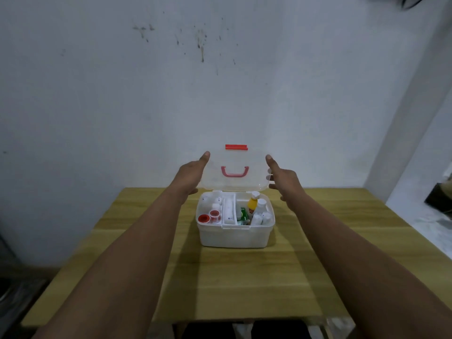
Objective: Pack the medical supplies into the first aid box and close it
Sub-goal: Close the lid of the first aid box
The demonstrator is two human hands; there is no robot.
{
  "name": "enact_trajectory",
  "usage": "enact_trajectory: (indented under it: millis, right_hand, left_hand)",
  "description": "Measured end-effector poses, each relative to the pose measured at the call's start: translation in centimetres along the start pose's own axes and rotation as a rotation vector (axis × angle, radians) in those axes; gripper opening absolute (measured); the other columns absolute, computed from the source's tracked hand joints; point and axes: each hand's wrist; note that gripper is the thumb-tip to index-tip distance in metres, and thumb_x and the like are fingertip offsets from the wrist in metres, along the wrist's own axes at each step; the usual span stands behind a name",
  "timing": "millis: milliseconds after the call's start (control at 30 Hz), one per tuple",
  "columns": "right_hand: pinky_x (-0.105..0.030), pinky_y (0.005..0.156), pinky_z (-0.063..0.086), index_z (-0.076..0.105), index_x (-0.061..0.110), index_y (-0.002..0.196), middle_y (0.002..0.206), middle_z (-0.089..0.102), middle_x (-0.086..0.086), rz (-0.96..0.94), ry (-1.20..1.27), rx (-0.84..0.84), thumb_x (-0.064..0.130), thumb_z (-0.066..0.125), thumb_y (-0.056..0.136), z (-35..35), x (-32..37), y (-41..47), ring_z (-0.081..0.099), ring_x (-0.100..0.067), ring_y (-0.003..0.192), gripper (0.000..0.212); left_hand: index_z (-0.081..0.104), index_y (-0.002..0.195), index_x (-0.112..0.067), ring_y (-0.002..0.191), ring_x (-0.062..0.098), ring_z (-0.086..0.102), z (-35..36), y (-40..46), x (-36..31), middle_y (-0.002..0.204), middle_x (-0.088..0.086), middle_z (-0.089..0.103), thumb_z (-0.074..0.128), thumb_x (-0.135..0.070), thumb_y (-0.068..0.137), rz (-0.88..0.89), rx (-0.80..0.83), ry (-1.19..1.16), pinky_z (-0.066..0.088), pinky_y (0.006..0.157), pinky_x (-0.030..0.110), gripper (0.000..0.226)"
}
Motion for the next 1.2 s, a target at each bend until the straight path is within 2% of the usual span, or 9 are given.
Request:
enact_trajectory:
  millis: [133,267,333,400,467,567,800,967,1200]
  right_hand:
    - [-0.046,0.092,0.050,0.063,-0.013,0.120,0.126,0.066,-0.026,-0.042,-0.035,-0.022,0.078,0.052,0.087,-0.6,-0.3,-2.8,0.063,-0.045,0.117,0.097]
    - [-0.040,0.077,0.049,0.064,-0.002,0.072,0.077,0.066,-0.021,-0.105,-0.121,-0.006,0.063,0.061,0.092,-0.9,-2.0,-5.8,0.062,-0.040,0.079,0.069]
    - [-0.042,0.095,0.052,0.074,-0.005,0.101,0.108,0.074,-0.022,-0.162,-0.194,0.004,0.056,0.066,0.092,-0.7,-3.5,-6.7,0.068,-0.036,0.106,0.063]
    - [-0.036,0.103,0.046,0.072,0.004,0.124,0.130,0.071,-0.013,-0.208,-0.279,0.016,0.055,0.067,0.091,-0.4,-4.6,-7.8,0.063,-0.028,0.125,0.061]
    - [-0.036,0.107,0.043,0.065,0.011,0.138,0.143,0.062,-0.008,-0.232,-0.310,0.028,0.051,0.070,0.091,-0.1,-5.1,-9.1,0.056,-0.024,0.135,0.062]
    - [-0.038,0.113,0.038,0.056,0.016,0.147,0.154,0.052,-0.005,-0.263,-0.311,0.028,0.052,0.074,0.087,0.4,-5.8,-10.9,0.047,-0.022,0.143,0.072]
    - [-0.035,0.107,0.040,0.054,0.023,0.146,0.154,0.050,-0.004,-0.269,-0.220,-0.057,0.058,0.070,0.089,1.5,-7.1,-12.2,0.046,-0.023,0.141,0.069]
    - [-0.033,0.084,0.042,0.054,0.025,0.136,0.139,0.056,-0.006,-0.213,-0.211,-0.142,0.072,0.066,0.083,2.8,-6.1,-12.3,0.058,-0.026,0.124,0.072]
    - [-0.050,0.100,0.049,0.049,0.027,0.135,0.138,0.053,-0.003,-0.130,-0.235,-0.175,0.070,0.069,0.075,3.7,-5.5,-12.0,0.058,-0.027,0.119,0.077]
  left_hand:
    - [0.048,0.149,-0.017,0.127,0.028,0.053,-0.2,-3.4,0.0,0.148,0.005,0.053,0.043,-0.073,0.095,0.038,-0.019,0.038,0.049,0.105,0.050,0.078]
    - [0.050,0.151,-0.015,0.135,0.030,0.050,0.3,-6.8,1.5,0.155,0.006,0.048,0.049,-0.070,0.096,0.093,0.008,0.110,0.046,0.109,0.047,0.077]
    - [0.053,0.149,-0.013,0.131,0.024,0.056,0.5,-8.3,2.7,0.157,0.005,0.048,0.053,-0.064,0.097,0.144,0.043,0.150,0.055,0.094,0.031,0.073]
    - [0.055,0.148,-0.013,0.101,0.009,0.067,0.7,-9.2,4.0,0.150,0.004,0.056,0.055,-0.059,0.098,0.178,0.066,0.192,0.049,0.073,0.019,0.068]
    - [0.051,0.153,-0.018,0.103,0.010,0.068,0.8,-9.9,5.5,0.146,0.003,0.060,0.056,-0.061,0.096,0.198,0.068,0.238,0.049,0.089,0.031,0.071]
    - [0.044,0.157,-0.028,0.144,0.027,0.045,0.8,-10.5,7.2,0.160,0.003,0.045,0.057,-0.059,0.098,0.208,0.037,0.283,0.038,0.114,0.045,0.068]
    - [0.036,0.161,-0.031,0.151,0.028,0.035,1.6,-11.4,8.4,0.166,0.004,0.035,0.058,-0.051,0.100,0.233,0.009,0.263,0.035,0.114,0.041,0.068]
    - [0.038,0.160,-0.030,0.151,0.027,0.034,1.2,-11.0,8.4,0.166,0.003,0.035,0.058,-0.051,0.100,0.240,0.000,0.274,0.034,0.115,0.039,0.066]
    - [0.040,0.159,-0.030,0.147,0.025,0.041,1.5,-11.0,9.4,0.165,0.001,0.037,0.062,-0.049,0.099,0.296,-0.023,0.224,0.039,0.107,0.034,0.067]
Point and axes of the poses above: each hand's wrist, its own y-axis towards the middle knuckle, its own z-axis out of the palm, x = y × z
